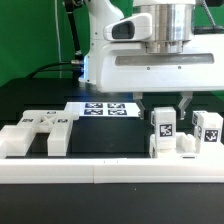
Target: Assemble chair
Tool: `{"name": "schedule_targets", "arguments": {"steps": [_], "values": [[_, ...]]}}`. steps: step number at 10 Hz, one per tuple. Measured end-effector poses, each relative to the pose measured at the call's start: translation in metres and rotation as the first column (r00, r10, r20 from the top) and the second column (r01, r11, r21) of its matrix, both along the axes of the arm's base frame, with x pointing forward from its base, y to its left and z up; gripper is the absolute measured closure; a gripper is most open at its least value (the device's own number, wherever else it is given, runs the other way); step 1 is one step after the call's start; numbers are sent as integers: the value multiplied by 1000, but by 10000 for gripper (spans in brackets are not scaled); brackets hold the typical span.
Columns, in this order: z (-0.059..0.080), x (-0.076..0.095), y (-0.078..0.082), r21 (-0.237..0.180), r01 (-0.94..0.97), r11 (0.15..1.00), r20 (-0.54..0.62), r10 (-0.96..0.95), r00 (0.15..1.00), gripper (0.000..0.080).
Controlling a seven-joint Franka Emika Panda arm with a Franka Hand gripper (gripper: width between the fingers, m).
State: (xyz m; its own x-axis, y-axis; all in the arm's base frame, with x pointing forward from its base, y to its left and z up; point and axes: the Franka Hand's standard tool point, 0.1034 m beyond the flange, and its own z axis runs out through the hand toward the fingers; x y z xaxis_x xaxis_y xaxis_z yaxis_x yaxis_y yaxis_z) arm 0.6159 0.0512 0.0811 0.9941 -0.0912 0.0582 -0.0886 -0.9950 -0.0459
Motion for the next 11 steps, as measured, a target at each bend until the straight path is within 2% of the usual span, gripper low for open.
{"name": "schedule_targets", "arguments": {"steps": [1, 3, 6, 8, 10, 11], "values": [[0, 0, 0, 2, 25, 1000, -1, -25, 1000, 509], [0, 0, 0, 4, 42, 999, -2, -42, 999, 509], [0, 0, 2, 20, 300, 954, -17, -300, 954, 509], [-1, -2, 10, 25, 508, 861, -38, -507, 861, 509], [-2, -2, 13, 28, 731, 682, -55, -729, 682, 509], [-2, -2, 13, 30, 776, 630, -59, -774, 631, 509]]}}
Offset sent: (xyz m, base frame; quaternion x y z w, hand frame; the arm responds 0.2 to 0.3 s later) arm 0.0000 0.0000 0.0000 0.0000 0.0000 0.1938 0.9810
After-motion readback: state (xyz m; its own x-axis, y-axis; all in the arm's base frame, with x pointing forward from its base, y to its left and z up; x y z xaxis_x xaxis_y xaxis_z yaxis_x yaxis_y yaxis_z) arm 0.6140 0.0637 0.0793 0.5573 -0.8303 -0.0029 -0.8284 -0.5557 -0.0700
